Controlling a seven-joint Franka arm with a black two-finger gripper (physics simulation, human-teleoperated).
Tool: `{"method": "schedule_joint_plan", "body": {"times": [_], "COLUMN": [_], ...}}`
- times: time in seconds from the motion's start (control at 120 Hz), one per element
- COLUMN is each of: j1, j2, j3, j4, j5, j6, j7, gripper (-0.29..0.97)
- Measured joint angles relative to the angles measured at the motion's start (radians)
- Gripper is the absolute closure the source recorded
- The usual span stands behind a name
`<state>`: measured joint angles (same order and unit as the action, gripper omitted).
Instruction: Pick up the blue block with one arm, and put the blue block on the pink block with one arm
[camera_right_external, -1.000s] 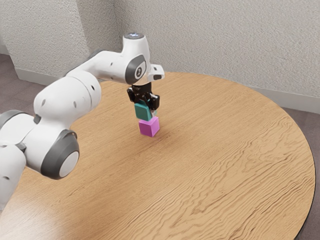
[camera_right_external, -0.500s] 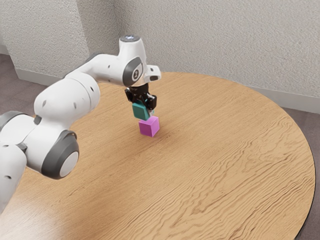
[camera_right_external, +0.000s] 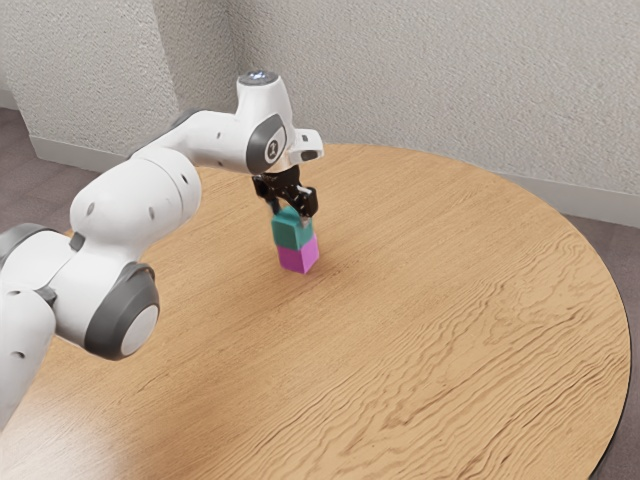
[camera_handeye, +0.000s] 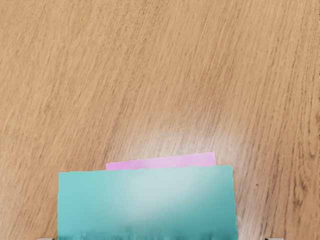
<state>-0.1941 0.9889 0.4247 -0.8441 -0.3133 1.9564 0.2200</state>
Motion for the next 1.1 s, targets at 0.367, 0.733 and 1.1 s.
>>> {"method": "schedule_joint_plan", "body": {"times": [0.367,0.733,1.1], "j1": [-0.029,-0.043,-0.044], "j2": [-0.255,-0.436,-0.439], "j3": [0.034,0.009,0.003], "j4": [-0.060,-0.323,-0.327], "j5": [-0.008,0.031,0.059], "j6": [-0.130,-0.252,-0.291], "j7": [0.021,0.037,0.019], "gripper": [0.03,0.00,0.00]}}
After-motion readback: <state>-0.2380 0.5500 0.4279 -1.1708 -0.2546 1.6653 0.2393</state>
